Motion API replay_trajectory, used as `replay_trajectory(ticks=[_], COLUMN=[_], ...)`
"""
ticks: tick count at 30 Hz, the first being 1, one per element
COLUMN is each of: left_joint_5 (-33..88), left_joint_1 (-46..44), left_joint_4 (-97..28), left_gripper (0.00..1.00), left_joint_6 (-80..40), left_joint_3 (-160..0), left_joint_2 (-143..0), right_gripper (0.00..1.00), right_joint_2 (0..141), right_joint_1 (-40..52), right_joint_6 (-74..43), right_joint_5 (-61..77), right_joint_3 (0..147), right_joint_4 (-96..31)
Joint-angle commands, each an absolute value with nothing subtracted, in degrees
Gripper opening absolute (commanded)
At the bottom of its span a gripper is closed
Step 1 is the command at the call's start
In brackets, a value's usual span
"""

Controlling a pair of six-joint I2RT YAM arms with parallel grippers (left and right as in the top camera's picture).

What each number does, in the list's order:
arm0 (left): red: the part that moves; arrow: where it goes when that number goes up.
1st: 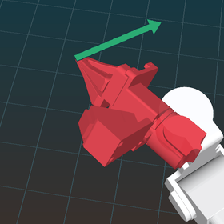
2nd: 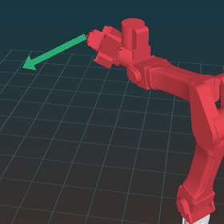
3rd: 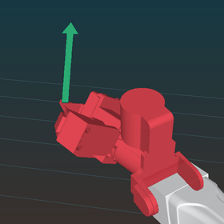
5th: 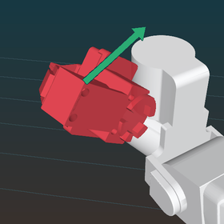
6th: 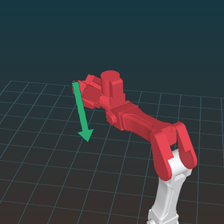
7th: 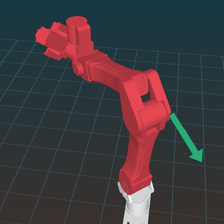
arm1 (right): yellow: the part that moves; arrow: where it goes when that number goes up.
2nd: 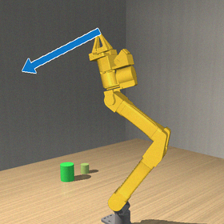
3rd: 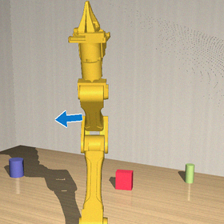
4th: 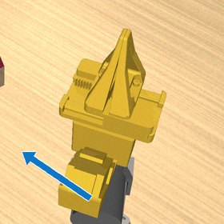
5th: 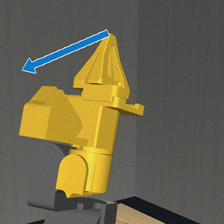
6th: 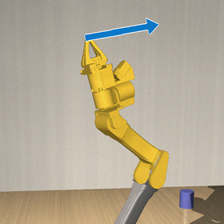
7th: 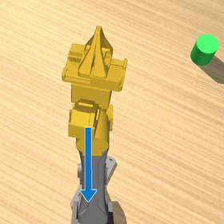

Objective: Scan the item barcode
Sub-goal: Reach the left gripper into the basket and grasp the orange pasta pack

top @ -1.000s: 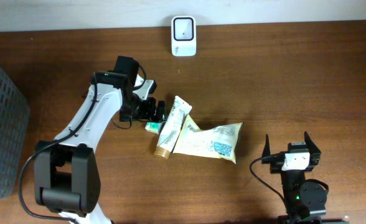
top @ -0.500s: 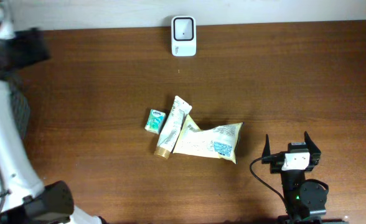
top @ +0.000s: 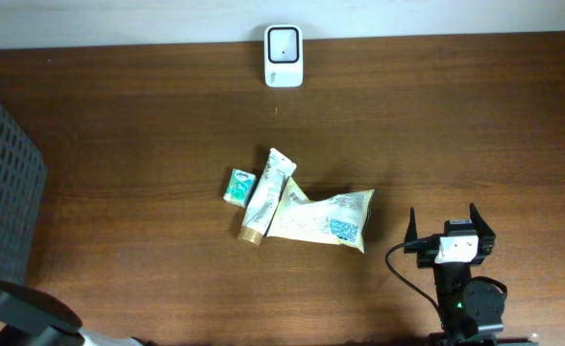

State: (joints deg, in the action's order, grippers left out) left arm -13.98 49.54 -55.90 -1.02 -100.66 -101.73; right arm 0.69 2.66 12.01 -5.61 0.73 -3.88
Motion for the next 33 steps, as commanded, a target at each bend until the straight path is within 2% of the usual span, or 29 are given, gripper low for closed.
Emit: replay_trajectory(ticks=[1,4,16,22,26,28,29,32,33], left_joint_5=[-6.2,-0.7,-0.2,-7.8,-7.3,-8.8,-8.8,-8.4,-7.7], left_joint_1=[52.9,55.0,56.0,56.6,57.3,57.5,57.8,58.1,58.1], left_joint_4=[-48.2,-45.6,-39.0,-36.7,-35.4,-36.4,-36.2,-35.2,-35.1], left_gripper=[0.99,0.99,0.99,1.00,1.00,0.85,0.84,0.68,0.66], left_joint_6=[16.2,19.0,21.9,29.2,30.1,30.1,30.1,30.1,30.1], left_joint_3=[-93.8,-93.4,-93.4,-93.4,-93.4,-93.4,-93.4,-93.4,-93.4], left_joint_2=[-101.7,-103.6,-116.5,-118.4,-121.0,-122.6,-122.6,-122.6,-122.7], right_gripper=[0.99,0.99,0.99,0.99,0.99,0.99,0.98,0.99,0.99], right_joint_2=[0.4,0.4,0.4,0.4,0.4,0.4,0.4,0.4,0.4], right_joint_1=[2.2,2.2,2.2,2.2,2.2,2.2,2.2,2.2,2.2], right_joint_6=[11.8,11.8,11.8,11.8,11.8,11.8,11.8,11.8,11.8], right_joint_5=[-6.5,-6.5,-6.5,-6.5,-6.5,-6.5,-6.5,-6.5,-6.5], right_joint_3=[0.3,0.3,0.3,0.3,0.3,0.3,0.3,0.3,0.3], right_joint_4=[-4.1,-4.1,-4.1,-4.1,-4.1,-4.1,-4.1,-4.1,-4.1])
